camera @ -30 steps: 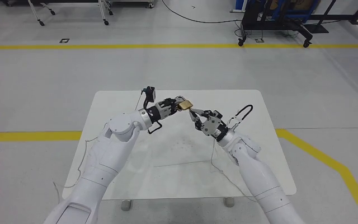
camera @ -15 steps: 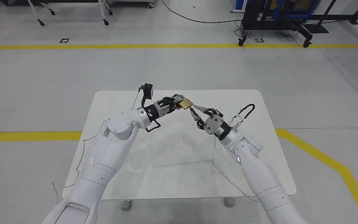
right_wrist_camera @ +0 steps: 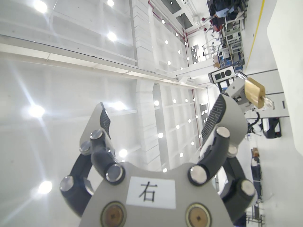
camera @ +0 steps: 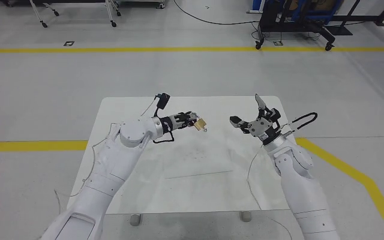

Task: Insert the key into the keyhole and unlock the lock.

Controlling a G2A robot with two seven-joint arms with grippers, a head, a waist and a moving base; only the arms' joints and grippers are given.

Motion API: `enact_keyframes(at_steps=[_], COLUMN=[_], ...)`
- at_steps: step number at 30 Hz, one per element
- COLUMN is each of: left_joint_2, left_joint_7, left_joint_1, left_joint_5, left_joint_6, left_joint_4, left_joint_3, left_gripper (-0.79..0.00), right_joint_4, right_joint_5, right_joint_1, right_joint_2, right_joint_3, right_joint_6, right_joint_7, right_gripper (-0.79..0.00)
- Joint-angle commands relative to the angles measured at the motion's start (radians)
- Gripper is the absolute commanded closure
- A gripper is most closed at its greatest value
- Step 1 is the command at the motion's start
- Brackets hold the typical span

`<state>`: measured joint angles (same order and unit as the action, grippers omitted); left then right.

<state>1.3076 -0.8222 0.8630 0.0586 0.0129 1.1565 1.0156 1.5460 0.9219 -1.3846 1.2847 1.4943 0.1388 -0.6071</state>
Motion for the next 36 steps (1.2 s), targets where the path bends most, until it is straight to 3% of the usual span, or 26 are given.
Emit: enact_keyframes(at_steps=[1, 7, 13, 14, 15, 16, 20, 24, 33, 36], left_joint_2=[-0.004, -0.002, 0.013, 0.015, 0.016, 0.016, 0.016, -0.001, -0.052, -0.052], left_joint_7=[-0.077, -0.263, -0.322, -0.322, -0.319, -0.314, -0.309, -0.304, -0.165, -0.165], left_joint_1=[-0.016, -0.056, -0.086, -0.089, -0.093, -0.096, -0.1, -0.118, -0.083, -0.083], left_joint_5=[-0.073, -0.224, -0.267, -0.263, -0.255, -0.246, -0.163, -0.057, -0.036, -0.036], left_joint_6=[-0.029, -0.171, -0.246, -0.247, -0.245, -0.24, -0.211, -0.178, -0.105, -0.105], left_joint_4=[-0.012, -0.06, -0.092, -0.095, -0.097, -0.1, -0.107, -0.123, -0.107, -0.107], left_joint_3=[-0.03, -0.13, -0.197, -0.199, -0.198, -0.194, -0.153, -0.049, 0.139, 0.139], left_gripper=[0.0, 0.0, 0.0, -0.36, -0.637, -0.785, -0.785, -0.785, -0.785, -0.785], right_joint_4=[-0.003, -0.003, -0.003, -0.003, -0.003, -0.003, -0.003, -0.003, -0.003, -0.003], right_joint_5=[0.003, 0.003, 0.003, 0.003, 0.003, 0.003, 0.003, 0.003, 0.003, 0.003], right_joint_1=[0.002, 0.002, 0.002, 0.002, 0.002, 0.002, 0.002, 0.002, 0.002, 0.002], right_joint_2=[0.0, 0.0, 0.0, 0.0, 0.0, 0.0, 0.0, 0.0, 0.0, 0.0], right_joint_3=[-0.003, -0.003, -0.003, -0.003, -0.003, -0.003, -0.003, -0.003, -0.003, -0.003], right_joint_6=[0.001, 0.001, 0.001, 0.001, 0.001, 0.001, 0.001, 0.001, 0.001, 0.001], right_joint_7=[-0.001, -0.001, -0.001, -0.001, -0.001, -0.001, -0.001, -0.001, -0.001, -0.001], right_gripper=[-0.785, -0.785, -0.785, -0.785, -0.785, -0.785, -0.785, -0.785, -0.785, -0.785])
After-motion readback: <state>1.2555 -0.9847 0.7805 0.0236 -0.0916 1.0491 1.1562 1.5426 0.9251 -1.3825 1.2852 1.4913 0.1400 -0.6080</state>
